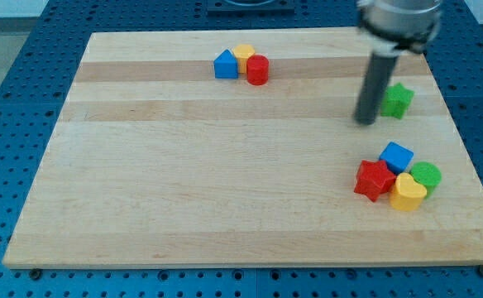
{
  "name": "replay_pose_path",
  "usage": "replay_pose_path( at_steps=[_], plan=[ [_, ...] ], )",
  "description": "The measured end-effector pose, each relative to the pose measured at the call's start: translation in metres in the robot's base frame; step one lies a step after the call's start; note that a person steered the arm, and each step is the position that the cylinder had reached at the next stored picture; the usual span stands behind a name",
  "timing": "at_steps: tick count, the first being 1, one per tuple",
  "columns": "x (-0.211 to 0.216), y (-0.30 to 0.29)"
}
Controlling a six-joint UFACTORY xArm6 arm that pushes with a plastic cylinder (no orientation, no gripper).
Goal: Push the green star into the group of blocks
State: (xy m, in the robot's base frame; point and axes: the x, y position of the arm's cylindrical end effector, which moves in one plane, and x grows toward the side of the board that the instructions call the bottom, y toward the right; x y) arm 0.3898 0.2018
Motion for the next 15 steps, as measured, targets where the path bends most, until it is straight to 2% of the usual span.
replay_pose_path(
  at_steps=[1, 5, 6, 7, 8, 9, 10, 11, 12, 15],
  plan=[
    [-0.043, 0.060],
    [-0.048, 0.054],
    [-0.079, 0.051],
    [-0.138, 0.051],
    [-0.174, 0.141],
    [-0.168, 0.144],
    [-0.121, 0.140],
    [-0.037, 0.115],
    [-0.023, 0.115],
    [-0.016, 0.076]
  ],
)
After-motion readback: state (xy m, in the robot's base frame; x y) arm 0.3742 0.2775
